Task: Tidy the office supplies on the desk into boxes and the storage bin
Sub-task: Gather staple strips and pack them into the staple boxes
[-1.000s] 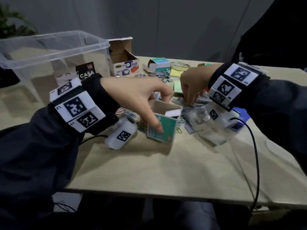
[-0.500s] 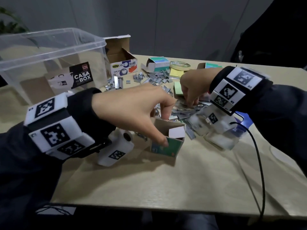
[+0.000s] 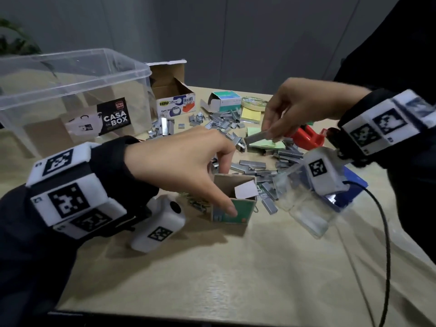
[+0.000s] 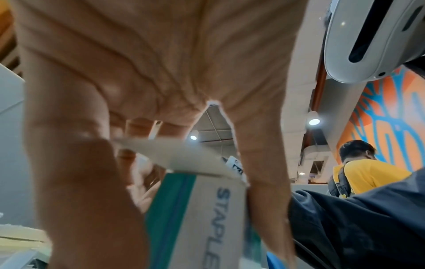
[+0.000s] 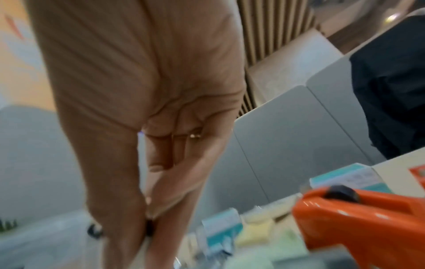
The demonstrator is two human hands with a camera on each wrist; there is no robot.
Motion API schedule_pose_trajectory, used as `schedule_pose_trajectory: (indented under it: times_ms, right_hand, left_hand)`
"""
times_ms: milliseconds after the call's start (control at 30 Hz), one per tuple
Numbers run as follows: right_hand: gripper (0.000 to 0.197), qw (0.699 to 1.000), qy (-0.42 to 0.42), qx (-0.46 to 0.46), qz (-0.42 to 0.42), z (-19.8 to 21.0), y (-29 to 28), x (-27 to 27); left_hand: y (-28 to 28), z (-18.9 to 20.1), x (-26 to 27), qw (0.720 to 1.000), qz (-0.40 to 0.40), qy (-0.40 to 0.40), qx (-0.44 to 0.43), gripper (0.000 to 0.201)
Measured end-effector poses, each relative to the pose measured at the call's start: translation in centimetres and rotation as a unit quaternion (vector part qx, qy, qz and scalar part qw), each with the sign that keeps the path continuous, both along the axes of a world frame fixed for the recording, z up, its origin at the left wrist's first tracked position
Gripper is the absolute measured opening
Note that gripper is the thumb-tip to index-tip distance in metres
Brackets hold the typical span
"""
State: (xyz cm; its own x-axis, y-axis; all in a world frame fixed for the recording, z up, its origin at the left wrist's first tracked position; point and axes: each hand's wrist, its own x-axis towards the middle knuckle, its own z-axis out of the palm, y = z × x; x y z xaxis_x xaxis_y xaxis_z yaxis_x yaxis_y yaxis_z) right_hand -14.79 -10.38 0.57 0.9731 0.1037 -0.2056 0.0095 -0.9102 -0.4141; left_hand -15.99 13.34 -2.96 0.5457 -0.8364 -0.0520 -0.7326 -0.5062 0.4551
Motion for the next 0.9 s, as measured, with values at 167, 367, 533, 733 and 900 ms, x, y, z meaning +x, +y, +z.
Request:
schedule_pose_trajectory:
  times_ms: [167,367,533,733,900]
  right_hand:
    - [0.021,0.989,-0.086,0.096,0.078,3.8,1.4,-4.3]
    - [0.017,0.958,-0.094,0.075,0.261,3.4,4.1,-6.7]
    - [0.015,0.935,-0.152,0.009,0.320,1.0,5.1,-6.9]
    - [0.004,0.925,-0.177,-0.060,0.330,-0.5,6.5,-7.5]
    - [0.015,0.909,-0.159,-0.160,0.351,-2.2,7.7,-7.5]
  left_hand:
    - [0.1,0.2,-0.3,1.000,0.016,-0.007,0.018,0.050]
    - [0.3,0.2,-0.1,0.995,0.018,0.097,0.027,0.066]
    - [0.3,-0.4,0.8,0.972,-0.028,0.235,0.004,0.044]
    - [0.1,-1.0,1.7,0.944,-0.126,0.304,0.014,0.019]
    - [0.1,-1.3,2.1,0.931,-0.147,0.334,0.026,0.018]
